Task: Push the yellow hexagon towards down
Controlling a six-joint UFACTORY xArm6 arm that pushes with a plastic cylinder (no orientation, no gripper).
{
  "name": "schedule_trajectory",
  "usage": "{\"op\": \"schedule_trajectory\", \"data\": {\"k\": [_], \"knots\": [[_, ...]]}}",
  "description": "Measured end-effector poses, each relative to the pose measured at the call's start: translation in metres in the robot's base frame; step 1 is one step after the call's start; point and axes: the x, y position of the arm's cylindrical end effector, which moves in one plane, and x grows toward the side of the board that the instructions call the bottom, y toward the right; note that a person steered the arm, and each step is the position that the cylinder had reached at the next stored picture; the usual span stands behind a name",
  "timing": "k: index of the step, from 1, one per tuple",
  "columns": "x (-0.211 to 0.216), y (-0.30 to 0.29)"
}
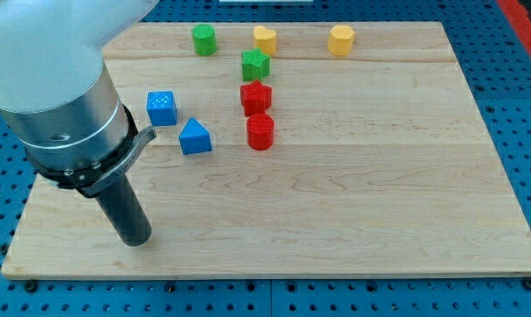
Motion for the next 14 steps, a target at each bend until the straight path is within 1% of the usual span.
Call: {"op": "schedule_trajectory", "data": {"k": [6, 7, 8, 9, 10, 11, 12, 13, 14], "knots": [[0.001, -0.002], [0.016, -0.002], [0.024, 0.047], [-0.063, 0.154], [-0.141, 0.283], [-0.234, 0.326], [-0.329, 0.341], [-0.385, 0.313], [-0.386, 0.305]]}}
